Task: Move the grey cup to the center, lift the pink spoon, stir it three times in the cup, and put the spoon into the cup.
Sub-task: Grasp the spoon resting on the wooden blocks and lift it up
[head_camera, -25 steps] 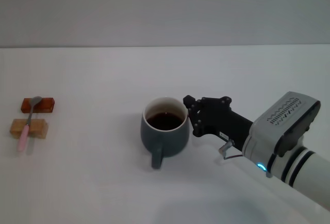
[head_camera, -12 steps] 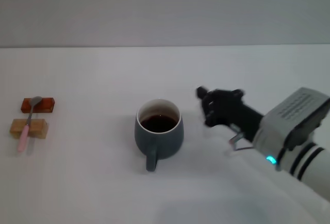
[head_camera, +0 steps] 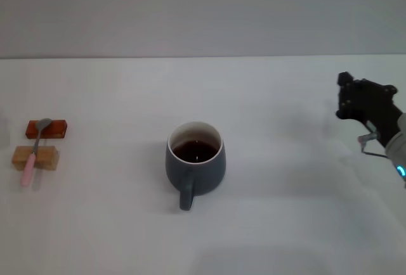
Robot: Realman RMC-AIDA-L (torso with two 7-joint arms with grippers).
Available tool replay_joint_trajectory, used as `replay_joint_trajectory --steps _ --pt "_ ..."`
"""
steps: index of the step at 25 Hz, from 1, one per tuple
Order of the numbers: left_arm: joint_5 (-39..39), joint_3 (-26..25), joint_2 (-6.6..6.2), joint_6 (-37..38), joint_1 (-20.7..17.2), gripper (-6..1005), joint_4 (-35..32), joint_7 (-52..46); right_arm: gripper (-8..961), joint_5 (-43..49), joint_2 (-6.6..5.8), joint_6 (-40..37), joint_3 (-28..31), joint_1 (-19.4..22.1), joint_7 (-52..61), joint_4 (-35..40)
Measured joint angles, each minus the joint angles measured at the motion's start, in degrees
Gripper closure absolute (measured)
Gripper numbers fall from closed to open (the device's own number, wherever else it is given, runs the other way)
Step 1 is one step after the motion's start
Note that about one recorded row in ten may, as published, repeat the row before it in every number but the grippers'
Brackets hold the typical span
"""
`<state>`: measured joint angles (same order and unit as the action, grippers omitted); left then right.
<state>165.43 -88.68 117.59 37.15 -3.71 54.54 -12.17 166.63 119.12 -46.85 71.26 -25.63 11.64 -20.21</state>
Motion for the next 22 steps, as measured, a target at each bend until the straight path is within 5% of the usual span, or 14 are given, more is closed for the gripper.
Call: replay_joint_trajectory --steps 11,22 --pt "-0.02 10.10 0.12 -9.83 -12.30 407 15.59 2.36 949 0.00 -0.44 0.15 9.35 -0.23 -6.35 1.04" --pt "-0.31 13.77 0.55 -2.49 -12.32 408 8.96 2.72 948 0.27 -0.61 0.06 16.47 -0.47 -8.84 0.75"
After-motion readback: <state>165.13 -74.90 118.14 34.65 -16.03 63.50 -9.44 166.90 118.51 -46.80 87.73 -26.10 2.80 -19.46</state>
